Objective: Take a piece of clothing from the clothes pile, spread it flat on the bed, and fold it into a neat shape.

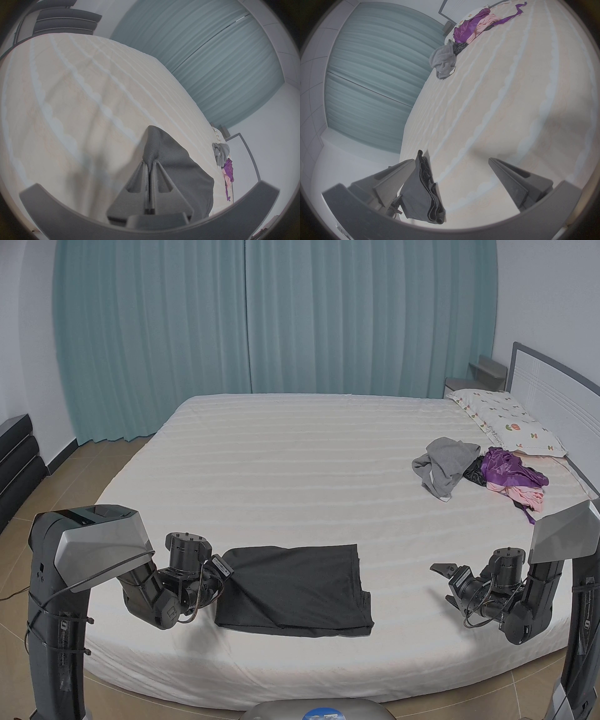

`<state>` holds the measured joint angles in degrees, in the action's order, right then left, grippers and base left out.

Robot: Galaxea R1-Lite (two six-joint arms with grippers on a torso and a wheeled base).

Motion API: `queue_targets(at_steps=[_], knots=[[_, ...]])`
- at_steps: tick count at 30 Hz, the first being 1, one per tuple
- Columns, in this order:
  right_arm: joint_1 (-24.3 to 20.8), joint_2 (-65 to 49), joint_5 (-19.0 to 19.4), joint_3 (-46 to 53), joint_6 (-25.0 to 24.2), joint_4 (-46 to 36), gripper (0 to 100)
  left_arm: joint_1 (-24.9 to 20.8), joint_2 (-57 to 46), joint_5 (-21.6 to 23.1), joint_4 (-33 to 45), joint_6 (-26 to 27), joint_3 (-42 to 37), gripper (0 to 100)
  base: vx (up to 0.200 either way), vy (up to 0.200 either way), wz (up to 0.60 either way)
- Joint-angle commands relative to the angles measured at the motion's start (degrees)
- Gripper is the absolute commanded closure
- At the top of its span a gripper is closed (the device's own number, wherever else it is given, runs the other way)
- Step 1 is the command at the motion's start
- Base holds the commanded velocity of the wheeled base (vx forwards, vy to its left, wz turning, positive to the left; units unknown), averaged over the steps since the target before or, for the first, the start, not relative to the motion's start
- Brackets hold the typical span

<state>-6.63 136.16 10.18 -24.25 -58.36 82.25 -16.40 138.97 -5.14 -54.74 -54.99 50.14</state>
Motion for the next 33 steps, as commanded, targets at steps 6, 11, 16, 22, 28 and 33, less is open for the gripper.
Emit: queue_targets(at_steps=[6,11,16,22,28,33], knots=[[0.0,0.1,0.0,0.0,0.0,0.0,0,0.2,0.2,0.0,0.0,0.0,0.0,100,0.000,0.200,0.00],[0.0,0.1,0.0,0.0,0.0,0.0,0,0.0,0.2,0.0,-0.3,0.1,0.0,100,0.000,0.080,0.00],[0.0,0.1,0.0,0.0,0.0,0.0,0,0.0,0.2,0.0,-0.2,0.1,0.0,100,0.000,0.000,0.00],[0.0,0.1,0.0,0.0,0.0,0.0,0,-0.2,0.2,0.0,0.0,0.1,-0.1,100,0.000,0.000,0.00],[0.0,0.1,0.0,0.0,0.0,0.0,0,-0.4,0.2,0.0,0.1,0.1,-0.2,100,0.000,0.000,0.00],[0.0,0.1,0.0,0.0,0.0,0.0,0,-0.4,0.2,0.0,0.1,0.1,-0.2,0,0.000,0.000,0.00]])
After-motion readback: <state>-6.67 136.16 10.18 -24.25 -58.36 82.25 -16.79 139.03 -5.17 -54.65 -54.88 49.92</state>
